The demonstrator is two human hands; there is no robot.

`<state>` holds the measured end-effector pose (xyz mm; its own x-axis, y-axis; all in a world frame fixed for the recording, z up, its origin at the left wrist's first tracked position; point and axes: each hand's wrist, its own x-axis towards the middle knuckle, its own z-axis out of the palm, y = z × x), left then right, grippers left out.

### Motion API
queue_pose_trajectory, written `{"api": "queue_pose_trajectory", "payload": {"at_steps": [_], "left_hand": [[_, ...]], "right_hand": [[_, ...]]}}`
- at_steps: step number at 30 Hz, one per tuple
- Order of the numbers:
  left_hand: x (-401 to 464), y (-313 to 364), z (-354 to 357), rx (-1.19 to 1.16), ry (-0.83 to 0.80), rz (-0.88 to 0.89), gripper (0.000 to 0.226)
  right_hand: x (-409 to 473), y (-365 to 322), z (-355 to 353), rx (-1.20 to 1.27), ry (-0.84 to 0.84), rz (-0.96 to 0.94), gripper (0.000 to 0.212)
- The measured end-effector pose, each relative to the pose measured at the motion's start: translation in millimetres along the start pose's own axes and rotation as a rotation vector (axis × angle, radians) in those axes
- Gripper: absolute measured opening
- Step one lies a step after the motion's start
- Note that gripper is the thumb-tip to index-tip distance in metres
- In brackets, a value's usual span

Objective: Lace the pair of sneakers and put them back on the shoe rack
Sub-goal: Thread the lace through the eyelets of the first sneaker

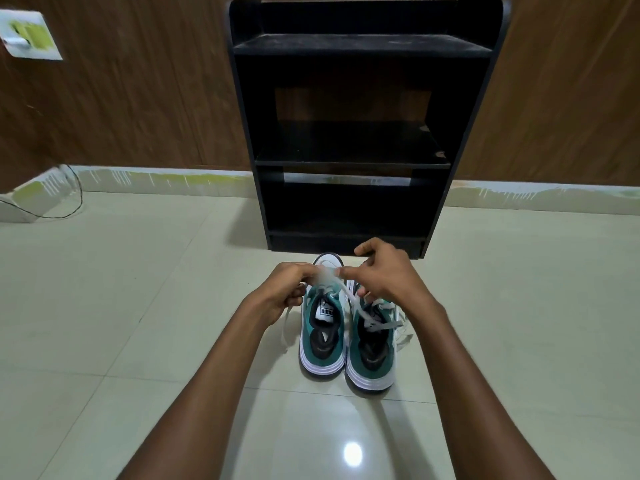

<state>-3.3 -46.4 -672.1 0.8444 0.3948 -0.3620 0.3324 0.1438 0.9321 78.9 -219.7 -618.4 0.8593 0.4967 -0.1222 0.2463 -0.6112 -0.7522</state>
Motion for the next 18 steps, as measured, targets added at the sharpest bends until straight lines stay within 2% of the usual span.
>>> {"api": "queue_pose_trajectory", "payload": {"at_steps": [2, 4, 8, 13, 15, 18], "left_hand": [[-0.7, 0.2, 0.2, 0.007, 0.007, 0.000, 0.023], [-1.5, 0.5, 0.1, 0.014, 0.016, 0.001, 0.028], [-1.1, -0.7, -1.5, 0.002, -0.001, -0.006, 0.031], [1.0, -5.0, -5.5, -0.073, 0.015, -0.014, 0.027], [1.7, -8.2, -10.7, 0.011, 0.082, -0.006, 0.027], [4.2, -26.9, -24.1, 0.318, 0.285, 0.032, 0.022]], "right_hand": [[-0.3, 2.1, 8.9, 0.034, -0.041, 0.014, 0.054], [-0.7, 3.0, 18.5, -0.022, -0.030, -0.018, 0.044], [-2.6, 2.7, 35.0, -0.187, 0.033, -0.108, 0.034], [0.5, 8.8, 37.3, -0.180, 0.112, -0.116, 0.022], [3.3, 13.6, 32.1, -0.147, 0.147, -0.096, 0.019], [3.7, 20.5, 23.3, -0.176, 0.161, -0.065, 0.018]]}}
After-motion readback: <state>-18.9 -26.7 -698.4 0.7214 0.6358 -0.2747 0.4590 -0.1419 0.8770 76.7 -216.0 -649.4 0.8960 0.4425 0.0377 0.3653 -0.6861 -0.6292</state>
